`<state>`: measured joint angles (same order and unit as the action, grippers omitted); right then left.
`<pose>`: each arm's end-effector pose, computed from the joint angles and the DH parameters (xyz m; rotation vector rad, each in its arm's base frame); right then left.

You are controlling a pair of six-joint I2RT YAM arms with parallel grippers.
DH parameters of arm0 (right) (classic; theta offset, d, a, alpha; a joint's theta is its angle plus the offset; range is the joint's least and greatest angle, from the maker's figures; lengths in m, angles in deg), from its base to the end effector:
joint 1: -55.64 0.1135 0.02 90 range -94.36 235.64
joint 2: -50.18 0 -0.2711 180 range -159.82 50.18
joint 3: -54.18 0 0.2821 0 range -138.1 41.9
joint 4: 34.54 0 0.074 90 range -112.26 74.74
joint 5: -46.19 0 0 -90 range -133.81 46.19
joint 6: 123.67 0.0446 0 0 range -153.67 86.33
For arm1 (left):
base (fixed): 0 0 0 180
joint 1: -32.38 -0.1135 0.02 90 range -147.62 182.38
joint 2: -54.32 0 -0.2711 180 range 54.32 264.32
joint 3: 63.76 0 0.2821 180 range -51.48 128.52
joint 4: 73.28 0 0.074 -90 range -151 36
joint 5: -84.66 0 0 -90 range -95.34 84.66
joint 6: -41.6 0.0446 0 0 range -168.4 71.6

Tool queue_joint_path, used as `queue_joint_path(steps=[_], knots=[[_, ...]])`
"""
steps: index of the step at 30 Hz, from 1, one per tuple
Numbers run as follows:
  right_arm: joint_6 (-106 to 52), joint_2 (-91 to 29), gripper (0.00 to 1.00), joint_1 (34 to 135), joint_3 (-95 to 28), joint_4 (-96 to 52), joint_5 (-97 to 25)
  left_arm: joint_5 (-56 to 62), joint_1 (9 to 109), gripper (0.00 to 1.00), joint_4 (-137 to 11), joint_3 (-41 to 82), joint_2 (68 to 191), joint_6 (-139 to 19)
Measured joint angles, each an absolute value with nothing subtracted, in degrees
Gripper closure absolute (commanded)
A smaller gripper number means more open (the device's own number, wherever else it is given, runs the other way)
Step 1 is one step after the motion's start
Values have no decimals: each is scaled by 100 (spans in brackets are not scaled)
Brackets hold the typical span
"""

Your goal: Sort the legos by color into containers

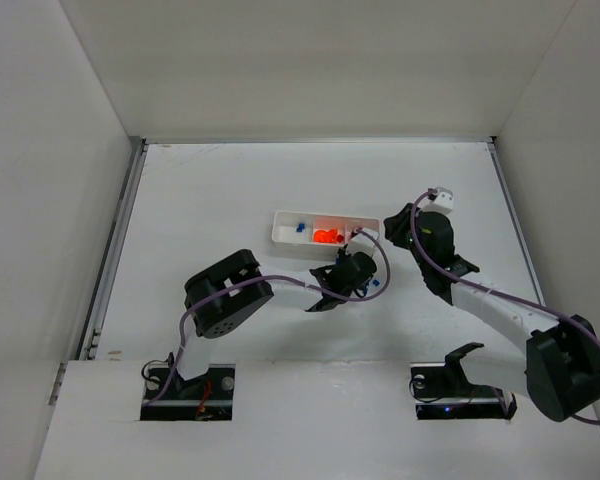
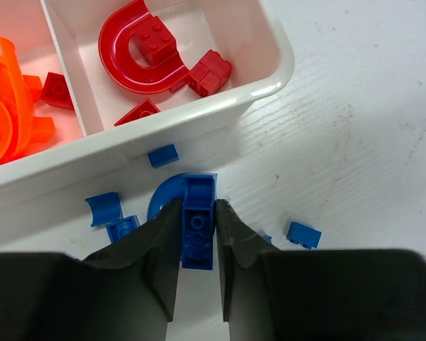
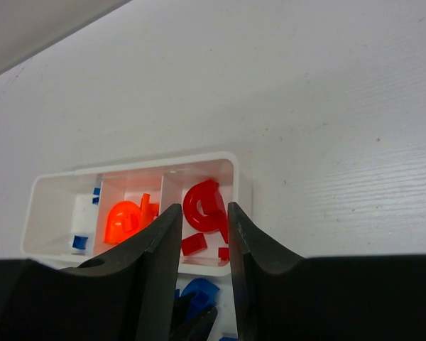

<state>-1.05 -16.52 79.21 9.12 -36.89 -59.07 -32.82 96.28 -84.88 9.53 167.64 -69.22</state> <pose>0.2663 0.1034 0.2198 0.3313 1.8876 0.4120 0.2135 -0.3889 0.1269 0.4665 1.9810 -0.4446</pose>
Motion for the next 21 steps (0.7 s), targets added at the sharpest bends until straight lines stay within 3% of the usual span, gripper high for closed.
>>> queue_joint_path(steps=[8, 16, 21], knots=[[-72, -1621, 62, 7884, 1006, -3700, -5846, -3289, 9741, 88, -8506, 783, 16580, -6907], [-59, -1615, 62, 7884, 1006, -3716, -5833, -3335, 9879, 88, -8613, -43, 15024, -7001], [-59, -1617, 63, 7884, 1009, -3726, -5831, -3422, 9374, 87, -8812, -369, 14290, -7121]])
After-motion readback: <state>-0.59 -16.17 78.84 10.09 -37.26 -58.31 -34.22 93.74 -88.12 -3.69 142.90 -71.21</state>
